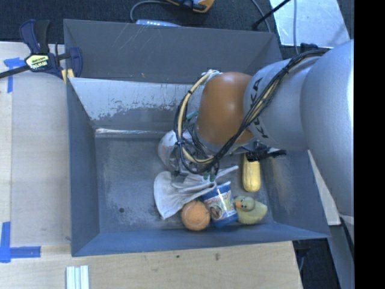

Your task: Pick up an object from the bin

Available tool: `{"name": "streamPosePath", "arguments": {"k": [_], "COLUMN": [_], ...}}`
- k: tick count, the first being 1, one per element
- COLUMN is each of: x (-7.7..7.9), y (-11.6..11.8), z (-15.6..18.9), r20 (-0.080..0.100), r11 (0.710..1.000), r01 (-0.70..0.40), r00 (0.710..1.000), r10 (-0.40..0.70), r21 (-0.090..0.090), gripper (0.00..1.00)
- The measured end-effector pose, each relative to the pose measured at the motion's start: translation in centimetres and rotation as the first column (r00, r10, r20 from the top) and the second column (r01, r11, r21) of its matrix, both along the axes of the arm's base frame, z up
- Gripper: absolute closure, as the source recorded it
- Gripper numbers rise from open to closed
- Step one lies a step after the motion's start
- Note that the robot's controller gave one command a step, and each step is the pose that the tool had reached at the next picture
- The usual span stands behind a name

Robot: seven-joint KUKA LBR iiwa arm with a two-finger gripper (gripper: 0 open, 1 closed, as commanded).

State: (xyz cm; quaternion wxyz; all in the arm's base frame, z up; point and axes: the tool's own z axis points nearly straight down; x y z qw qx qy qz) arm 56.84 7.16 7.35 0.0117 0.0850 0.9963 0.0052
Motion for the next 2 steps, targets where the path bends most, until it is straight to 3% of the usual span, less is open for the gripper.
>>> {"name": "streamPosePath", "arguments": {"k": [1,2], "x": [0.2,2.3], "y": [0.4,0.8], "z": [4.0,8.9], "r20": [-0.011,-0.002], "r11": [0.999,1.000], "r01": [0.045,0.016], "r00": [0.999,1.000], "r10": [-0.045,-0.016], "r21": [0.001,0.000], "gripper": [1.00,1.00]}}
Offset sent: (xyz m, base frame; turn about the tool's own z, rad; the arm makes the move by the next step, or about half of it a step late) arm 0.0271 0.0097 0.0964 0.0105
